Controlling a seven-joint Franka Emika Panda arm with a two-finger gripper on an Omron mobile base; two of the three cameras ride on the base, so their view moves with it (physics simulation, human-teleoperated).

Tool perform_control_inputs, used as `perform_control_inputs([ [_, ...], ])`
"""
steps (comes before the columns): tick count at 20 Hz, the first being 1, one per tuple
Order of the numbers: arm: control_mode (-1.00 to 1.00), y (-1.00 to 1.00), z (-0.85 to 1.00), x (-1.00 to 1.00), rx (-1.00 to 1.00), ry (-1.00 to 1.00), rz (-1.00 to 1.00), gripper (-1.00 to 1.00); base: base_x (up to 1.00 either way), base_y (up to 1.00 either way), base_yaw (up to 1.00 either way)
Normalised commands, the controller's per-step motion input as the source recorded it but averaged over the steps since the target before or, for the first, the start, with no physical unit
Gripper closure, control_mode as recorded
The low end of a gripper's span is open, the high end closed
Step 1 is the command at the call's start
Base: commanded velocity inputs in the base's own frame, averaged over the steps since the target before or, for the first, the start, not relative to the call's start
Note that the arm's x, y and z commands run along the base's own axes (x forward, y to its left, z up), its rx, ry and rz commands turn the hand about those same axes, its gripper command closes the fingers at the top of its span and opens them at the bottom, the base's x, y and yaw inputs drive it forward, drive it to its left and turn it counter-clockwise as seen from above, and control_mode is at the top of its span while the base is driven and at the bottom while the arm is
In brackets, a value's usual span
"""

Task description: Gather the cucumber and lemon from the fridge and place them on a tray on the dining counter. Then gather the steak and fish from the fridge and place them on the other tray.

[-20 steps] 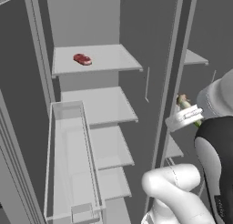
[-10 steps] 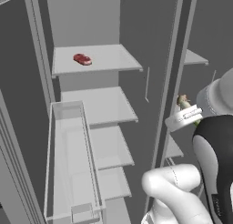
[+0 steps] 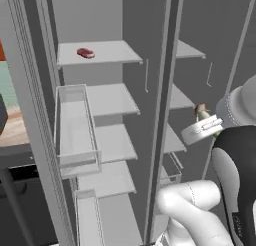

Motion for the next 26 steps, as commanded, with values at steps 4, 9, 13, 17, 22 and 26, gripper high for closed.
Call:
perform_control_inputs([
  [4,1.0,0.0,0.0,0.0,0.0,0.0,0.0,1.0,-0.96,0.0,-0.04],
  [9,1.0,0.0,0.0,0.0,0.0,0.0,0.0,1.0,-0.94,0.04,-0.03],
  [13,1.0,0.0,0.0,0.0,0.0,0.0,0.0,1.0,-0.89,0.31,0.0],
  [17,1.0,0.0,0.0,0.0,0.0,0.0,0.0,1.0,-0.79,0.55,0.08],
  [22,1.0,0.0,0.0,0.0,0.0,0.0,0.0,1.0,-0.85,0.63,0.19],
  [26,1.0,0.0,0.0,0.0,0.0,0.0,0.0,1.0,-0.84,0.73,0.27],
])
